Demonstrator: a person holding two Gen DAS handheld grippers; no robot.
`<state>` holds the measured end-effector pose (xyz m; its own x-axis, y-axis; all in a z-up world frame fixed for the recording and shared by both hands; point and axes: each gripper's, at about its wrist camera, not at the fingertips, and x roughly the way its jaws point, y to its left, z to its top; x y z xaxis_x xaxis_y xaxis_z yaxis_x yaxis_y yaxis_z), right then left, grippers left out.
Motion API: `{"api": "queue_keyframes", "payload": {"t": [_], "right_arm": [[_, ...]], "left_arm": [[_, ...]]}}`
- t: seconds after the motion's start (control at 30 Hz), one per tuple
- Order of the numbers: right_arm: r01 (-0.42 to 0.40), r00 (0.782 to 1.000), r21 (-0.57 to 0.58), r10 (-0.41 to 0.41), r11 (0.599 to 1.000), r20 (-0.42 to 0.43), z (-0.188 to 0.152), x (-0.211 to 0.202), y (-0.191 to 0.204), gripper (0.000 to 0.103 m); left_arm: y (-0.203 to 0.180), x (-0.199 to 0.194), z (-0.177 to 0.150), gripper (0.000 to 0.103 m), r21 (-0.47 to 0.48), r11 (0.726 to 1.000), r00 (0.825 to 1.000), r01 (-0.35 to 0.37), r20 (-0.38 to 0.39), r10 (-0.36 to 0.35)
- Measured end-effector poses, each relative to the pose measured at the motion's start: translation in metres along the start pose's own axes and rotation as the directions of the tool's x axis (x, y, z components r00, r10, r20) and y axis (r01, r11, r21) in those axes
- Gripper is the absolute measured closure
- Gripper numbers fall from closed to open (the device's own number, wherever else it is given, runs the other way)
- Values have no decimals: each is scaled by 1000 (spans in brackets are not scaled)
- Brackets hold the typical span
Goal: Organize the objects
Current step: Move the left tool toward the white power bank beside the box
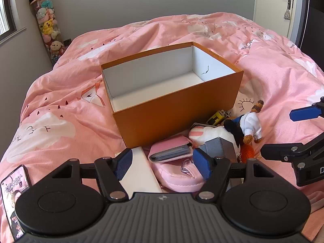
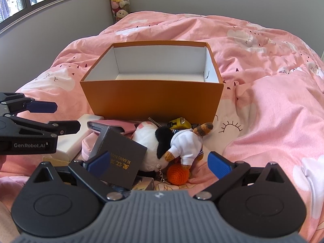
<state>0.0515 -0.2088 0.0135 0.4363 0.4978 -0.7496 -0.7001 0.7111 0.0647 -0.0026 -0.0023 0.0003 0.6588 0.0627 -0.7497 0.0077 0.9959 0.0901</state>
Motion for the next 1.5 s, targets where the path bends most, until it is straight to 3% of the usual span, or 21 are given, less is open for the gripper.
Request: {"api": "queue_keyframes", "payload": {"t": [0.9,1.03,1.13,1.23,1.37,1.5], "right_arm": [[-20,1000,0,20,1000,-22,4,5,0,1],[-54,997,-3,54,999,-48,13,15,2,15],[-81,995,-8,81,997,-67,23,24,5,16],[-110,991,-40,106,993,-85,32,33,12,27],[-158,983,-76,149,985,-110,41,45,21,33],[-213,968,-101,196,972,-154,49,60,31,43]], "left_arm": [[7,6,-2,23,-18,1000,999,12,-31,-13],[13,10,-1,23,-38,999,999,6,-54,-8],[18,14,0,26,-59,998,998,10,-69,-14],[22,18,1,28,-75,997,996,10,-88,-16],[30,26,0,32,-87,996,993,10,-116,-20],[43,35,-2,42,-128,992,986,12,-164,-33]]}}
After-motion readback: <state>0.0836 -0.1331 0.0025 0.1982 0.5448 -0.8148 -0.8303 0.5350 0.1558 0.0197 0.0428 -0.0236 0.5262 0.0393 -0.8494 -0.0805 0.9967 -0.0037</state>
